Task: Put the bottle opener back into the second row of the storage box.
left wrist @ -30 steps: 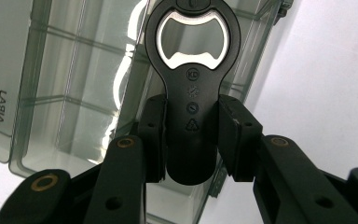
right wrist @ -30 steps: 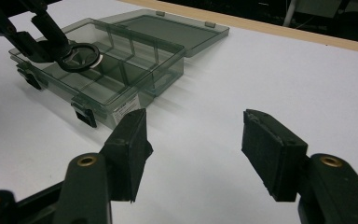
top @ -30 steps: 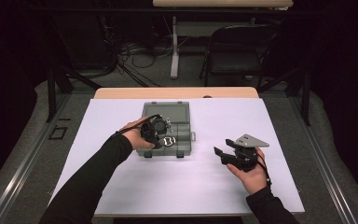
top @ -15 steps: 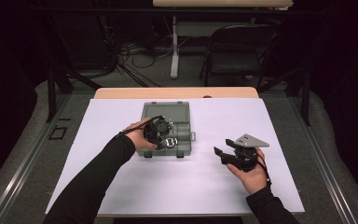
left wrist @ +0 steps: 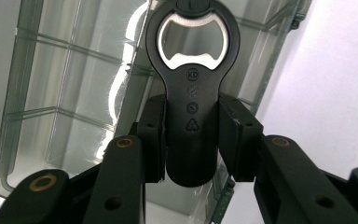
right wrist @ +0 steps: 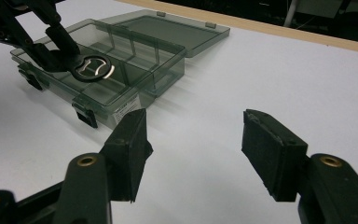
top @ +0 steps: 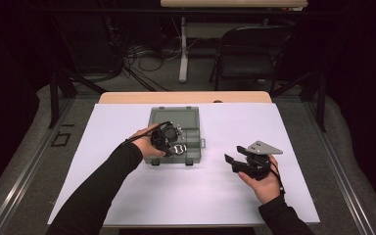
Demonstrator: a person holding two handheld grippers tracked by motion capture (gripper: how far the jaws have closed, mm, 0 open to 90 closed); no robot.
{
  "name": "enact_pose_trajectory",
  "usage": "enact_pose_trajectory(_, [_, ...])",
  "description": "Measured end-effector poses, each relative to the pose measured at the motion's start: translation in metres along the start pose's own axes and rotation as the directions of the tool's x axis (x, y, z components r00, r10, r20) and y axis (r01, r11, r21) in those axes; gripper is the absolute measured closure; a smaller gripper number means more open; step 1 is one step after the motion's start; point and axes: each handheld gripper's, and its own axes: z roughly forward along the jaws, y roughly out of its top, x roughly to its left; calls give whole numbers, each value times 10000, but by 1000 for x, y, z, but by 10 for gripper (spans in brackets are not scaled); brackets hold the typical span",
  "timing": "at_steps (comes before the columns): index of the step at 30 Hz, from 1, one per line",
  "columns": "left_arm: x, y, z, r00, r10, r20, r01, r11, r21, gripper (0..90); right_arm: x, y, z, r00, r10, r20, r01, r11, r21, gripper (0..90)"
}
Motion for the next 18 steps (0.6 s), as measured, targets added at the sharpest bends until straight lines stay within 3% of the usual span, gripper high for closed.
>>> enact_pose_trajectory(2, [1,-1,0,9999,-124,-40,124,9999,-85,563,0,0,0,10000,7,-4,-7,10000,5,403])
enact_pose_trajectory(10, [4,-5,-6,9988,-471,-148,463,9978,-475,486,1,0,1,10000,-8,-1,8,10000,19,403])
enact_pose_trajectory(18, [5,-7,-10,9983,-576,-119,568,9966,-598,438,1,0,1,10000,22,9,-22,10000,4,403])
